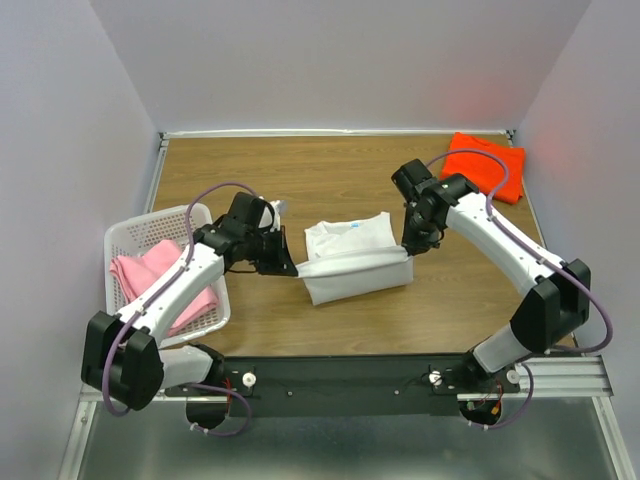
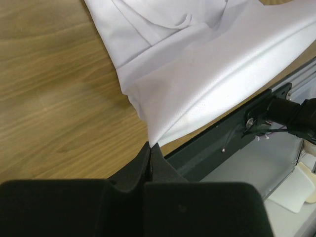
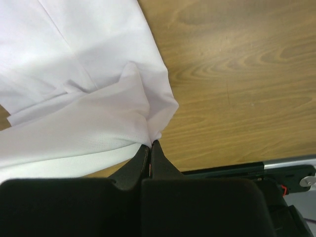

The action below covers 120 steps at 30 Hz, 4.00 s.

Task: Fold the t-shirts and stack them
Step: Fold the tshirt, then neatly place the folded tshirt to the corner

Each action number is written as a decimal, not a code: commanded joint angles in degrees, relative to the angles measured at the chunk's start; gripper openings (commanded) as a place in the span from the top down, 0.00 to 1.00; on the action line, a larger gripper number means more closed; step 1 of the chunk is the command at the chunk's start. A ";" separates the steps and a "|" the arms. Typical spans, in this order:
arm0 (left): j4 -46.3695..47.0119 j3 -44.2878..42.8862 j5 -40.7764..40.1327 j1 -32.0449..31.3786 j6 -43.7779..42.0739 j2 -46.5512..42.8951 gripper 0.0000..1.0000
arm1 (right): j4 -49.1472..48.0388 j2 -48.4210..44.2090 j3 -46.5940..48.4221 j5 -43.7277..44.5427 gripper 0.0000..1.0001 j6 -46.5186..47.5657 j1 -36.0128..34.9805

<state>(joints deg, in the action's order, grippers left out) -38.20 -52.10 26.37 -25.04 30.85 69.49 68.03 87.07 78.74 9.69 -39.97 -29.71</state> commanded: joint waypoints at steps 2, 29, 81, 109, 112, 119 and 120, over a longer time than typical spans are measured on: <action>0.75 -2.92 1.14 2.01 -4.13 3.80 1.00 | -0.35 4.95 5.71 8.84 1.00 3.49 0.71; -1.97 -30.51 4.04 9.83 -16.08 38.43 1.00 | -5.01 35.62 34.72 9.29 1.00 17.28 8.27; 13.95 -34.38 9.49 14.32 -9.31 49.06 0.08 | -30.50 36.68 27.88 -24.55 0.12 26.61 14.86; 11.39 -38.61 8.17 13.17 -13.97 59.61 0.61 | -36.48 44.68 26.29 -45.45 0.12 29.33 21.10; 11.13 -38.87 8.26 13.17 -14.50 60.40 0.74 | -36.48 46.43 27.08 -48.18 0.12 29.68 21.01; 9.98 -40.45 8.43 13.00 -15.56 62.43 0.76 | -36.39 50.74 28.31 -52.58 0.14 28.81 21.10; 9.90 -40.71 8.43 13.00 -15.65 62.60 0.76 | -36.39 51.09 28.22 -52.58 0.14 28.72 21.01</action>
<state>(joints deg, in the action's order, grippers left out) -25.17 -92.99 37.45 -11.64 18.06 128.05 31.09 134.28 106.50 -39.90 -11.81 -8.34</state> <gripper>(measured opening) 0.243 0.863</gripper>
